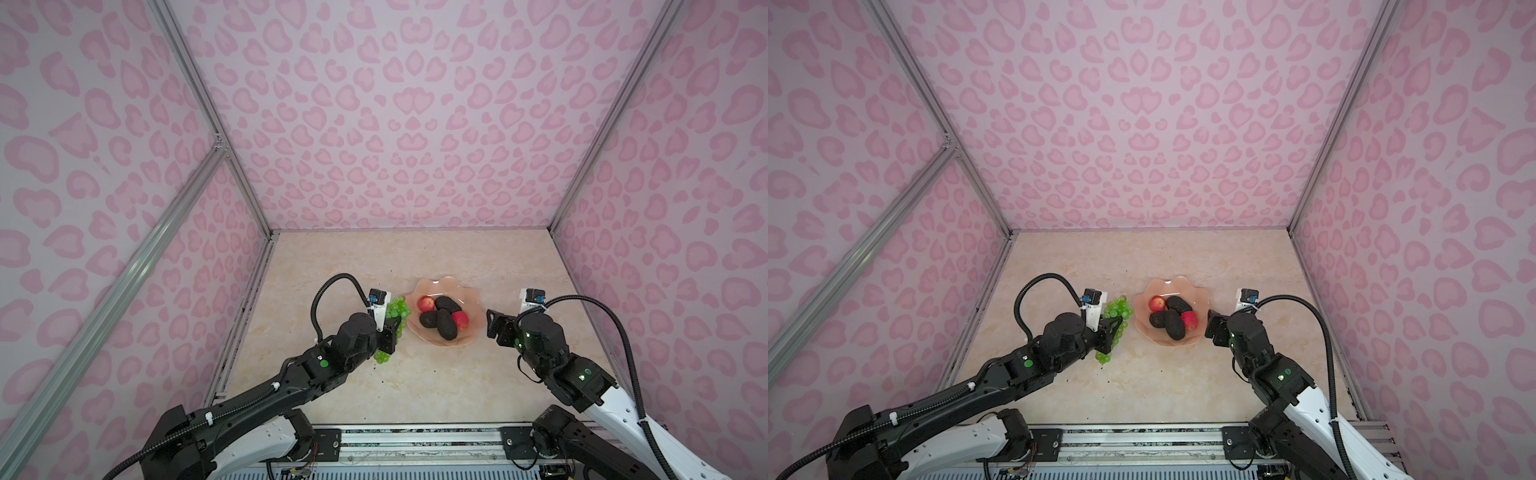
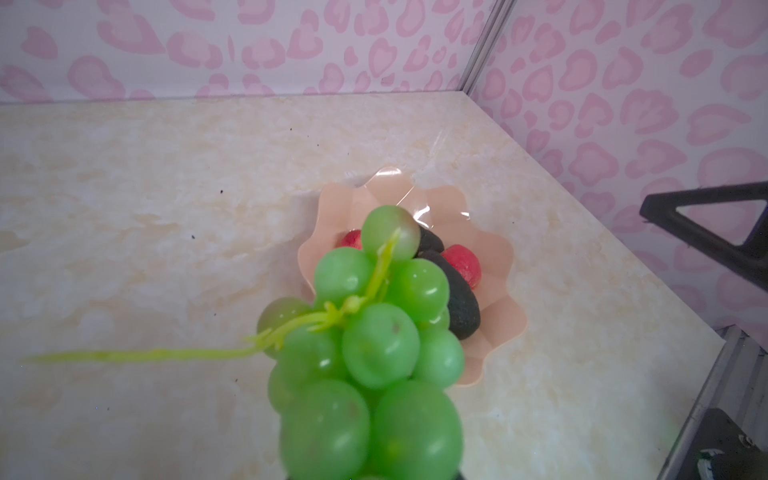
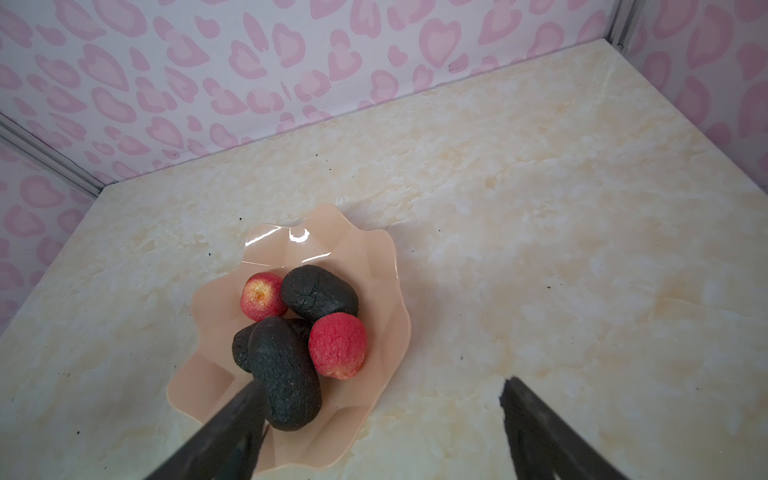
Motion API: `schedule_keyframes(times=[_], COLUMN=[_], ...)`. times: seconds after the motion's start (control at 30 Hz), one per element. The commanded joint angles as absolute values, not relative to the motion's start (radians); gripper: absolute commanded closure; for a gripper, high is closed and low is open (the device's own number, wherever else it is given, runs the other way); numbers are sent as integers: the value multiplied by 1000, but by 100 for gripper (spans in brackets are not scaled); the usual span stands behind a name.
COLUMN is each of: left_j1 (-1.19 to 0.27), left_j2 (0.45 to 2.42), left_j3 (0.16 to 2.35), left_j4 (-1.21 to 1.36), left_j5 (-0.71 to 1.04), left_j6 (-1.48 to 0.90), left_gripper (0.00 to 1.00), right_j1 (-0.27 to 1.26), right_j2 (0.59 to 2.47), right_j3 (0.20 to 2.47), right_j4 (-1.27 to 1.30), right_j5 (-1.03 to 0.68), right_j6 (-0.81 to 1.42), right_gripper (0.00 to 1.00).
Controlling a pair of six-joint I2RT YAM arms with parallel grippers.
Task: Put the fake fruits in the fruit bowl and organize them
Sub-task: 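Lift the green grapes into the bowl and open the left gripper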
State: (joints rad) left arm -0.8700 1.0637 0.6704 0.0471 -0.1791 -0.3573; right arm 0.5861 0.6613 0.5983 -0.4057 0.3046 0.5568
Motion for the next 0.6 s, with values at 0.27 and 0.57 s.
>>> schedule_keyframes(times=[0.27,0.57], left_j1=[-809,-767], left_j2=[1656,1746], left_j3=[1132,1235], left_j4=[93,152], left_j5=[10,95], left_j6=[-255,-250], left_gripper=[75,2], right_j1=[583,571], right_j2=[566,542], right_j3=[586,577], right_j4=[-441,-459], right_j5=[324,331], right_j6=[576,563], right_gripper=[11,11])
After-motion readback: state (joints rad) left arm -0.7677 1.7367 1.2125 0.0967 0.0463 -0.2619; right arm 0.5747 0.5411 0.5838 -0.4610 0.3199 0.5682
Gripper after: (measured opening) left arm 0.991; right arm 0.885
